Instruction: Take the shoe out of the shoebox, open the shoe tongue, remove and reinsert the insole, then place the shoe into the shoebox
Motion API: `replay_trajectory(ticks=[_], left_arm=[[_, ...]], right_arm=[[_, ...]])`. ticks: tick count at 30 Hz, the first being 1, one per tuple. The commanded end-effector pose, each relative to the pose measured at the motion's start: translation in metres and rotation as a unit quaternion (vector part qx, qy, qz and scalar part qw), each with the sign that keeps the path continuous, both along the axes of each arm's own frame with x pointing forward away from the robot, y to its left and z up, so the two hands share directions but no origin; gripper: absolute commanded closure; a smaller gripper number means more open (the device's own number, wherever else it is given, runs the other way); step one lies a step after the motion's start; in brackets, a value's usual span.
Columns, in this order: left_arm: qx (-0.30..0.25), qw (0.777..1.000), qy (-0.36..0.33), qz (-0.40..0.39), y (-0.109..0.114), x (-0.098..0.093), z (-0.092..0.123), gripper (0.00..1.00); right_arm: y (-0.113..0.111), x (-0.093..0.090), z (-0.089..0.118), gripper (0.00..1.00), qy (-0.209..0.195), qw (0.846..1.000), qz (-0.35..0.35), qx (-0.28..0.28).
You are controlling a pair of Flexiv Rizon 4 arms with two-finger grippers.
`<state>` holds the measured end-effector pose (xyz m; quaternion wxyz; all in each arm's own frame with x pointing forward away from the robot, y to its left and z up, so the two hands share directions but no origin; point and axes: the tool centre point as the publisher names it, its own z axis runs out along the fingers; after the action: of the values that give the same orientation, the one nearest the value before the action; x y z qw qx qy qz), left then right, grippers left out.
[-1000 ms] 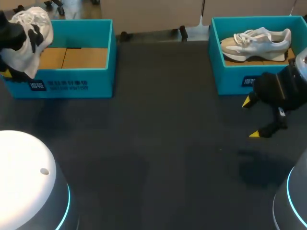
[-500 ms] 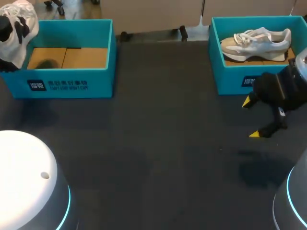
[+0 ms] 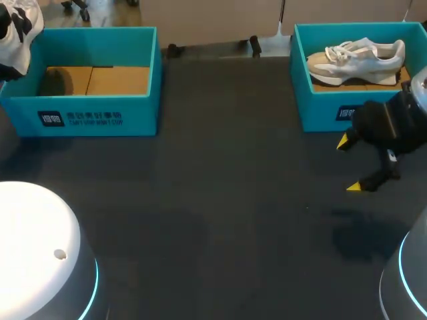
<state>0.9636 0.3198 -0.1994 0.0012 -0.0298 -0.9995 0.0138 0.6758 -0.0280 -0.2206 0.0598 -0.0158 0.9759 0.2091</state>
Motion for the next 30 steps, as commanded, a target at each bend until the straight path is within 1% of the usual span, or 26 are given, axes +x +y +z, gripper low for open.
replay_trajectory(ticks=[1, 7, 9, 10, 28, 30], left_arm=[[-0.001, 0.999, 0.036, 0.006, 0.0, 0.031, -0.002, 1.0], [0.005, 0.999, 0.039, 0.008, -0.009, 0.049, -0.003, 1.0], [0.007, 0.999, 0.044, 0.005, -0.014, 0.052, -0.002, 1.0], [0.005, 0.999, 0.051, 0.018, -0.016, 0.053, -0.002, 1.0], [0.005, 0.999, 0.051, 0.018, -0.016, 0.053, -0.002, 1.0], [0.041, 0.999, 0.006, -0.03, -0.02, 0.045, 0.001, 1.0]], right_arm=[[0.001, 0.0, -0.002, 0.0, -0.001, 1.0, -0.001, -0.001], [0.001, 0.0, -0.002, 0.0, -0.001, 1.0, -0.001, -0.001], [0.001, 0.0, -0.002, 0.0, -0.001, 1.0, -0.001, -0.001], [0.001, 0.0, -0.002, 0.0, -0.001, 1.0, -0.001, -0.001], [0.001, 0.0, -0.002, 0.0, -0.001, 1.0, -0.001, -0.001], [0.001, 0.0, -0.002, 0.0, -0.001, 1.0, -0.001, -0.001]])
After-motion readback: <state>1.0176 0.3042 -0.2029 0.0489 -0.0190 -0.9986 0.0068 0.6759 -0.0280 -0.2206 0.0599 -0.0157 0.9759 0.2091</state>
